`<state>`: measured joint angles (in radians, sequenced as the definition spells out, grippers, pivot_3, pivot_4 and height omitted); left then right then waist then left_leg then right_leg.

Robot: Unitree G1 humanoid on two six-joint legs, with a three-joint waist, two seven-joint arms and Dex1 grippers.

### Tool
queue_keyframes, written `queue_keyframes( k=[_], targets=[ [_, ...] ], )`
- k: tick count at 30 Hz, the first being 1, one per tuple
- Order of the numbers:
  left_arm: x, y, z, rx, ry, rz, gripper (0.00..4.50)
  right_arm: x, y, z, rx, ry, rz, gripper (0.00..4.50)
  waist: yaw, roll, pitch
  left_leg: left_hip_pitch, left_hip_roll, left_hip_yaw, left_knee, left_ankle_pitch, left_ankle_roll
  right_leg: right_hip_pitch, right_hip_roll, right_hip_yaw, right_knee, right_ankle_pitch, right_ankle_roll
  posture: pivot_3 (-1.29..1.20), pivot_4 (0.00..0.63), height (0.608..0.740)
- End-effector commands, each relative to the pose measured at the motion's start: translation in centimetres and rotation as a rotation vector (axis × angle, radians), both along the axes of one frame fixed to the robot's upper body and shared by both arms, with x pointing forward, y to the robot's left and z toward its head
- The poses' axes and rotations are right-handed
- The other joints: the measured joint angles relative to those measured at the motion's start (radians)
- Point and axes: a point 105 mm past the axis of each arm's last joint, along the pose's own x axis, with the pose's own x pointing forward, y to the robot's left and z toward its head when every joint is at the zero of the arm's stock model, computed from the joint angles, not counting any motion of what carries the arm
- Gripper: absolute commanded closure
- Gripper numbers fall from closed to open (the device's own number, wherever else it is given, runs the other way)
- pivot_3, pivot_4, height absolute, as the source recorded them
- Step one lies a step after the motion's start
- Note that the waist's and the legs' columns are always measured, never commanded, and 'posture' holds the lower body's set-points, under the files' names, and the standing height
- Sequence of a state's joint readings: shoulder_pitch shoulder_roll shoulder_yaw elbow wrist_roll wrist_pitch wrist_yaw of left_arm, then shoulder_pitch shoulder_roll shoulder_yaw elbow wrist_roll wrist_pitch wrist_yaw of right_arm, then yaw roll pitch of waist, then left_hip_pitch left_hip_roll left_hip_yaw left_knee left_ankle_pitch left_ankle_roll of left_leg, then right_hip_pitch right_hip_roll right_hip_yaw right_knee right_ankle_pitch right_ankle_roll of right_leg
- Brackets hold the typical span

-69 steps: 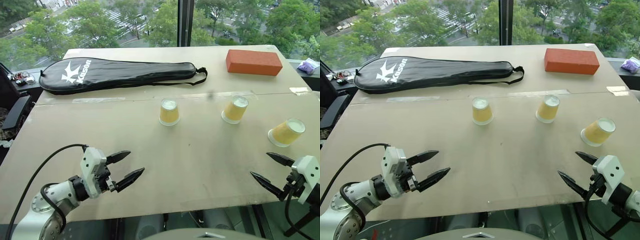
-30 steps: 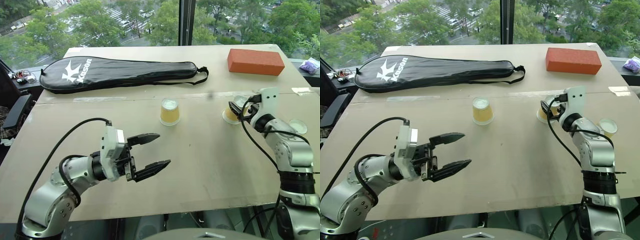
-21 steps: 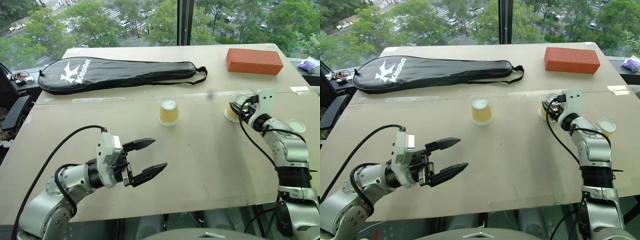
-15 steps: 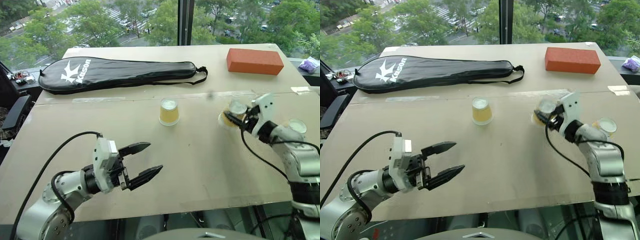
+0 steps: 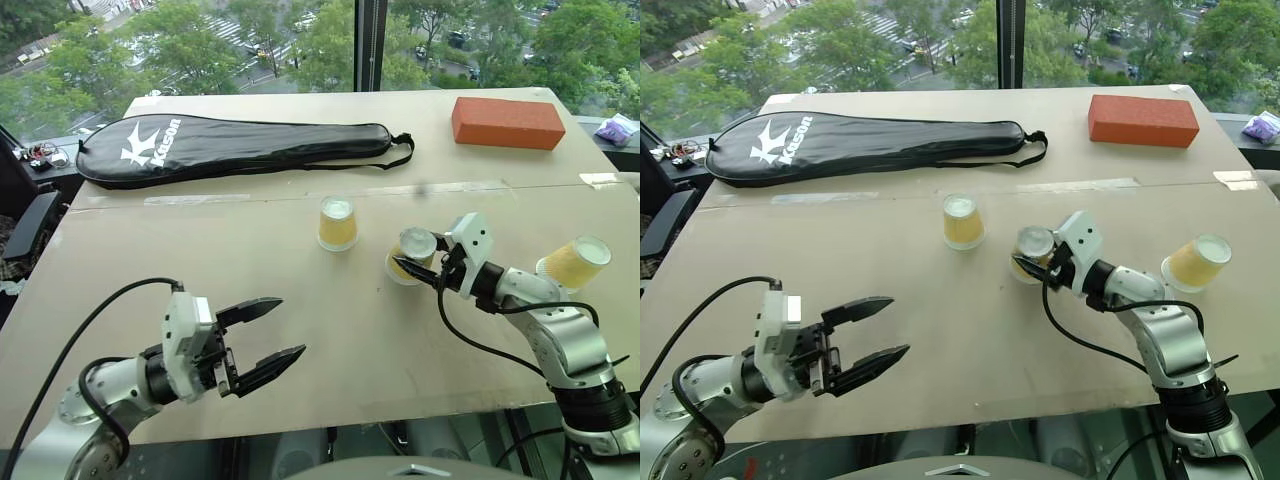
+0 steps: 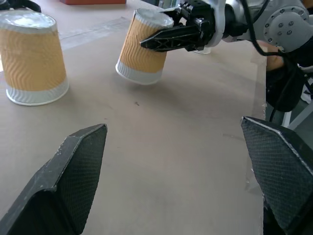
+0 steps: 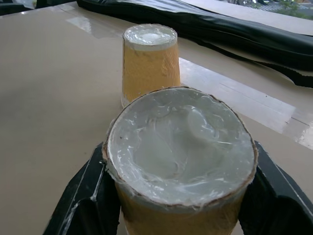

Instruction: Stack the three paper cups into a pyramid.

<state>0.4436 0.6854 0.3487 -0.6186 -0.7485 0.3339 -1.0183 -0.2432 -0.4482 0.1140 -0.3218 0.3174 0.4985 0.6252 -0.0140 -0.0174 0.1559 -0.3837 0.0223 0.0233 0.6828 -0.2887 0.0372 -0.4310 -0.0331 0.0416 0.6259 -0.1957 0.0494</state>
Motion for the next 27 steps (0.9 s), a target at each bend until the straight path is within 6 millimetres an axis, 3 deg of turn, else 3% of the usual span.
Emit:
queue_keyframes(
  k=[1,2,3,5,6,8,11,15,21,27],
  targets=[
    [-0.4,0.3,1.6,0.007,-0.081,-0.013,0.00,0.9,-0.7,-0.2,-0.048,-0.014,-0.029,1.78,0.000,0.000,0.000,0.000,0.000,0.000,0.000,0.000,0.000,0.000,0.000,0.000,0.000,0.000,0.000,0.00,0.150,0.740],
    [-0.4,0.3,1.6,0.007,-0.084,-0.010,0.00,1.2,-0.9,-0.2,-0.040,-0.002,-0.043,1.27,0.000,0.000,0.000,0.000,0.000,0.000,0.000,0.000,0.000,0.000,0.000,0.000,0.000,0.000,0.000,0.00,0.150,0.740],
    [-0.5,0.3,1.6,0.008,-0.085,-0.009,0.00,1.4,-1.1,-0.2,-0.032,0.005,-0.052,1.14,0.000,0.000,0.000,0.000,0.000,0.000,0.000,0.000,0.000,0.000,0.000,0.000,0.000,0.000,0.000,0.00,0.150,0.740],
    [0.2,0.4,1.7,-0.005,-0.089,0.030,0.00,1.2,-1.3,0.3,-0.031,-0.009,-0.030,0.16,0.001,0.000,0.000,0.000,0.000,0.000,0.000,0.000,0.000,0.000,0.000,0.000,0.000,0.000,0.000,0.00,0.150,0.740],
    [0.8,0.4,1.8,-0.020,-0.089,0.072,0.00,1.1,-1.5,0.6,-0.028,-0.022,-0.027,0.07,0.001,0.000,0.000,0.000,0.000,0.000,0.000,0.000,0.000,0.000,0.000,0.000,0.000,0.000,0.000,0.00,0.150,0.740],
    [1.9,0.6,2.0,-0.044,-0.092,0.133,0.00,1.0,-1.8,1.2,-0.027,-0.054,-0.035,0.07,0.003,0.000,0.000,0.000,0.000,0.000,0.000,0.000,0.000,0.000,0.000,0.000,0.000,0.000,0.000,0.00,0.150,0.740],
    [4.9,1.1,0.6,0.049,-0.074,0.258,0.00,-0.2,-2.7,2.2,-0.024,-0.113,-0.009,0.07,0.007,0.000,0.000,0.000,-0.001,-0.001,0.000,0.000,0.000,0.001,0.000,0.000,0.001,0.000,0.000,0.00,0.150,0.740],
    [8.8,0.4,0.3,0.060,-0.045,0.308,0.00,-2.1,-3.9,3.6,0.003,-0.161,0.017,0.07,0.008,-0.001,0.000,0.000,-0.003,-0.002,0.000,0.000,0.000,0.001,0.001,-0.001,0.001,0.000,0.000,0.00,0.150,0.740],
    [14.8,-3.1,0.3,0.085,-0.035,0.194,0.00,-5.3,-4.6,5.1,0.033,-0.198,0.054,0.07,0.010,-0.003,0.001,0.000,-0.005,-0.002,0.000,0.000,0.000,0.003,0.001,-0.002,0.001,0.001,0.000,0.00,0.150,0.740],
    [19.0,-6.0,-0.4,0.142,-0.068,0.117,0.00,-7.2,-4.8,4.3,0.013,-0.166,0.014,0.07,-0.001,-0.004,0.001,0.001,-0.005,-0.002,0.000,0.000,0.000,0.003,0.002,-0.001,0.000,0.001,0.001,0.00,0.150,0.740]
  ],
)
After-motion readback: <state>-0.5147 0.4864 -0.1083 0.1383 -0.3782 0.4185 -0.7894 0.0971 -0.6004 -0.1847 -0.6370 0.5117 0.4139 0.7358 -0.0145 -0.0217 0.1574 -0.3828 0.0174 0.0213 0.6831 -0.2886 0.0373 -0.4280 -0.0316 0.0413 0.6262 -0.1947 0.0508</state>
